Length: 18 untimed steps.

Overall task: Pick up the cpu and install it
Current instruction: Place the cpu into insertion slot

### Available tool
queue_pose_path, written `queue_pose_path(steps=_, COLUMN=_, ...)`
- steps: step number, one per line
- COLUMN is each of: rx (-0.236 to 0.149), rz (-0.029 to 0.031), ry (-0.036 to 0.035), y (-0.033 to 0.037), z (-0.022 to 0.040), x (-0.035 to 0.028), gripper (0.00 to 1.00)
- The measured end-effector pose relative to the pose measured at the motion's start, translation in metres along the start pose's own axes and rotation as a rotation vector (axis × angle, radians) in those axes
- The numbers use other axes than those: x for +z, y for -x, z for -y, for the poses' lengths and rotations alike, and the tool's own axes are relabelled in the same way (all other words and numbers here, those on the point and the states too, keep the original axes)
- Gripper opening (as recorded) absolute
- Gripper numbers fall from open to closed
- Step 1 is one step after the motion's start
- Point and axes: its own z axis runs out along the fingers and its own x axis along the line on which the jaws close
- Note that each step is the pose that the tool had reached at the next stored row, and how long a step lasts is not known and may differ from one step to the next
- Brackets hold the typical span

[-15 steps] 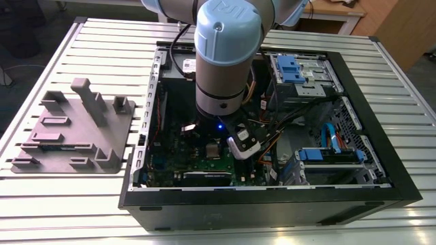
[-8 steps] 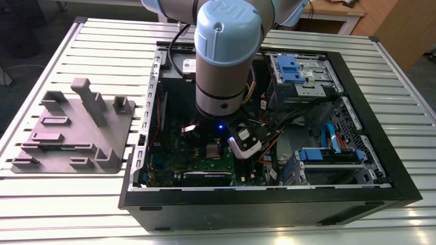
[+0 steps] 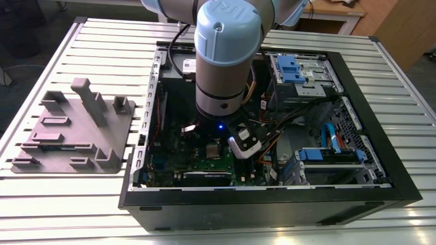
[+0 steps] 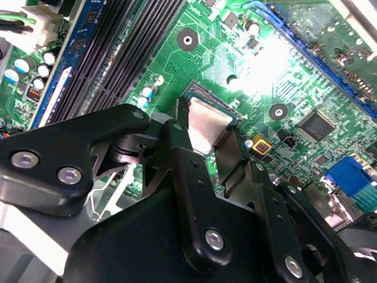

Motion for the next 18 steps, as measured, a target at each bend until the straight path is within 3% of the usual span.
queue_pose_path(steps=10, rx=-0.001, rz=0.0000, ry=0.0001, y=0.0000, z=0.0000, x=0.0000, gripper=0.42)
queue_pose_path(steps=18, rx=0.001, rz=0.0002, ry=0.0005, y=0.0001, z=-0.0001, x=-0.0039, gripper=0.42)
